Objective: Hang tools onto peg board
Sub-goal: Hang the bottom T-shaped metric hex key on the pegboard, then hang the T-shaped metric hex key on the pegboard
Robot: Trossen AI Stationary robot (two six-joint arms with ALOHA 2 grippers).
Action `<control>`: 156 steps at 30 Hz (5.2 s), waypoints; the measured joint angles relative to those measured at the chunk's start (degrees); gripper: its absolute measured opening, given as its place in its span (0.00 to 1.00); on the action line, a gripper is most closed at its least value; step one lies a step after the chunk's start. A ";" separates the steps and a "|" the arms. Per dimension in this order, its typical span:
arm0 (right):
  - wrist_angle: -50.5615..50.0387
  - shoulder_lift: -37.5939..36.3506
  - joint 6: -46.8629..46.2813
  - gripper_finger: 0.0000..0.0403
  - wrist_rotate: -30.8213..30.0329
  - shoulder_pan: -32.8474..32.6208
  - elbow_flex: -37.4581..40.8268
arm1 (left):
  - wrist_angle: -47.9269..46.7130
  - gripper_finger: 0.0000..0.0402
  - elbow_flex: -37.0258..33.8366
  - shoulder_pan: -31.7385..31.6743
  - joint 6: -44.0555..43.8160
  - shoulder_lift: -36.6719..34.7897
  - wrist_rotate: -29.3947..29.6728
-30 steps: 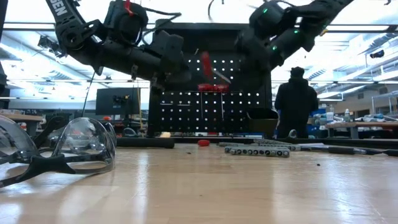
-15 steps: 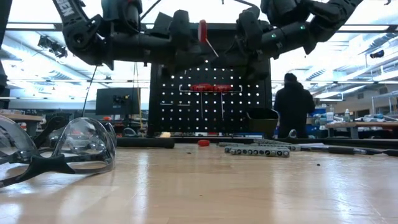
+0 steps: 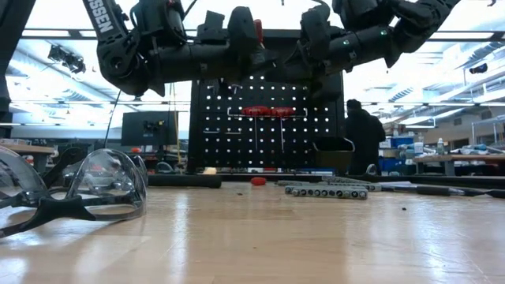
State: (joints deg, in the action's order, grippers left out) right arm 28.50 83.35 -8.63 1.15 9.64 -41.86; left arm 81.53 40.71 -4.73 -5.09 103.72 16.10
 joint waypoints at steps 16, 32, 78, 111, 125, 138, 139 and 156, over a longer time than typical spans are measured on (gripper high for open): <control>-9.34 -1.59 0.83 0.42 -4.97 -0.77 0.00 | -6.44 0.00 0.02 -0.56 2.10 -0.06 5.80; -7.80 -3.45 -5.05 0.61 -15.77 -6.57 8.19 | -35.93 0.00 7.67 -7.95 -4.96 -2.34 15.93; -8.35 -8.57 0.22 0.56 -15.58 -7.36 8.54 | -69.07 0.00 43.98 -18.48 -9.25 13.75 28.18; -7.59 -8.63 0.88 0.54 -15.57 -8.03 8.54 | -72.84 0.14 44.46 -24.52 -11.62 14.45 17.25; -9.36 -8.63 -0.39 0.53 -15.56 -8.07 8.54 | -77.98 0.44 44.46 -18.79 -3.17 14.45 22.12; -15.83 -10.90 -3.47 0.53 -15.54 -10.04 8.52 | -93.90 0.44 44.42 -12.01 2.71 12.01 10.95; -16.68 -11.63 -3.45 0.53 -15.54 -10.26 8.52 | -96.51 0.44 44.41 -11.98 3.66 11.36 7.85; -16.62 -14.91 -0.66 0.53 -14.77 -11.13 8.50 | -109.18 0.44 44.57 -16.21 22.67 12.95 -14.52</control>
State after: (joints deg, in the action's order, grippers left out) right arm 11.88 68.44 -9.28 -13.63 -1.50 -33.36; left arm -27.65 85.27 -20.94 17.58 116.67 1.58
